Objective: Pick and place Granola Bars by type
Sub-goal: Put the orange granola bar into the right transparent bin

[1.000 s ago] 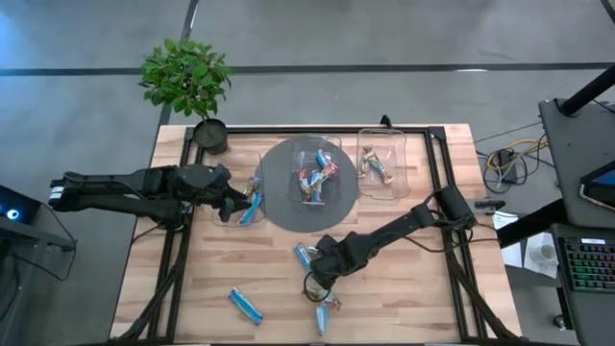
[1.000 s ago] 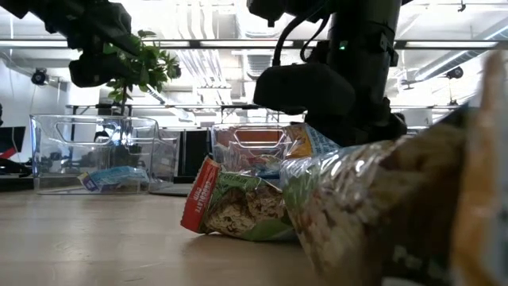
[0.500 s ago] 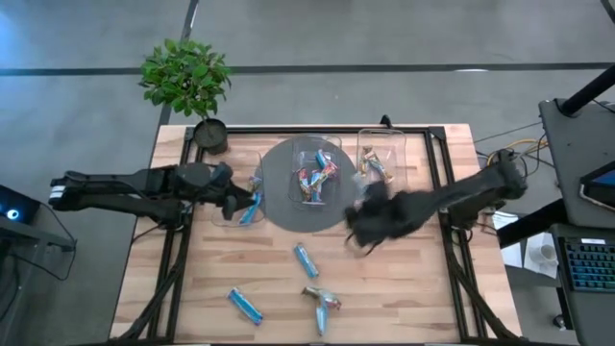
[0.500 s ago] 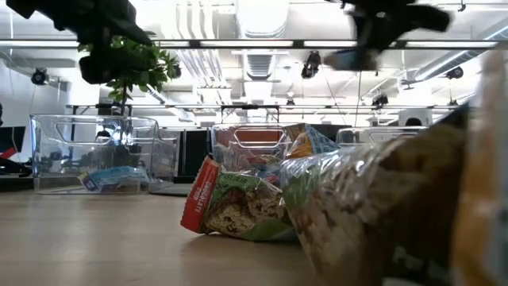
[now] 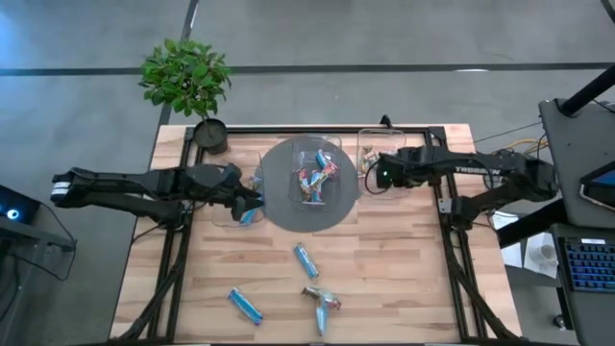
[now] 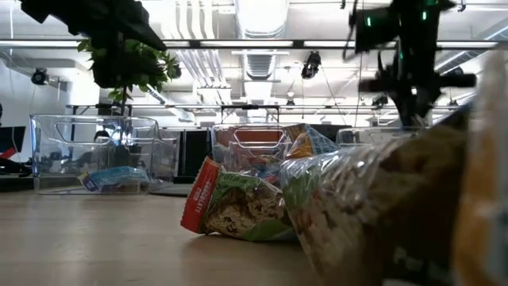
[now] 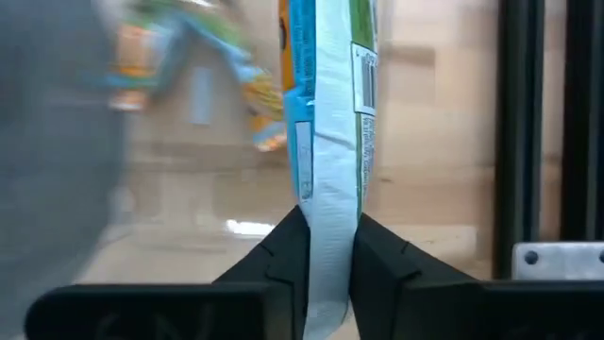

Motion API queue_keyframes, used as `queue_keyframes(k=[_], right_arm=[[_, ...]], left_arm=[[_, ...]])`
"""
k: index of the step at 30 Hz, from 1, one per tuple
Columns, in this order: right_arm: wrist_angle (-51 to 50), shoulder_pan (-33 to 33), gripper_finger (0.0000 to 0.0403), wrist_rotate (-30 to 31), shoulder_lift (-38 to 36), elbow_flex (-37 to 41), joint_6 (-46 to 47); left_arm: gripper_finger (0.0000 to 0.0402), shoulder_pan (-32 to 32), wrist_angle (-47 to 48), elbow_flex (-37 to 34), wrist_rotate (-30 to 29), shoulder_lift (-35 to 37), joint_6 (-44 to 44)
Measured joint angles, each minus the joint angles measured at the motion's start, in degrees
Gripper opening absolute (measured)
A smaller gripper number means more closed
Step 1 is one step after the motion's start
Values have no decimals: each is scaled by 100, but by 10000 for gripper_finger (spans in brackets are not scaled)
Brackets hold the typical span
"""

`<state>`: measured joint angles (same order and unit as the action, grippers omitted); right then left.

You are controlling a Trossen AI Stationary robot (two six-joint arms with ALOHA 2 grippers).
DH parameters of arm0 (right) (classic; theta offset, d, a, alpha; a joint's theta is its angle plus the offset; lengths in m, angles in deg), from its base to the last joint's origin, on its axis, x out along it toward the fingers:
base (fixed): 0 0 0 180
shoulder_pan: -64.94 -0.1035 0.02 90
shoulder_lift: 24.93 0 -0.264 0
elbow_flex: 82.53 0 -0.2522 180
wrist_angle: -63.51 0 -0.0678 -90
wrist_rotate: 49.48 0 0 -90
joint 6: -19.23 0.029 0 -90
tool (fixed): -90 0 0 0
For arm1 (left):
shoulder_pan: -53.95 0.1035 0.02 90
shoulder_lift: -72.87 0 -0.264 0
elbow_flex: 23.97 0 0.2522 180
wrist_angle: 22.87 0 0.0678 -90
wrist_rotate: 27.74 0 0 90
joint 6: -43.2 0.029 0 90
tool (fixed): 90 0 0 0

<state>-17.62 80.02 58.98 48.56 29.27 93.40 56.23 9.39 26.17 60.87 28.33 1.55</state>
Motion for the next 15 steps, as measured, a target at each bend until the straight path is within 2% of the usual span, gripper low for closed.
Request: queue_keyframes(k=[2,5,8,11,15], right_arm=[[244,204,73,-177,-71,263,-238],[875,147,101,-156,-277,385,-435],[1475,15,129,51,-431,392,-559],[1536,-66,153,240,-492,190,-674],[1593,-417,177,323,-501,-225,-1325]], left_arm=[[188,0,-3,0,32,-117,-150],[188,-7,-5,0,35,-306,-279],[188,-15,-11,0,33,-501,-293],[188,-15,-105,0,89,-718,-282],[188,-79,-524,2,746,-1075,367]])
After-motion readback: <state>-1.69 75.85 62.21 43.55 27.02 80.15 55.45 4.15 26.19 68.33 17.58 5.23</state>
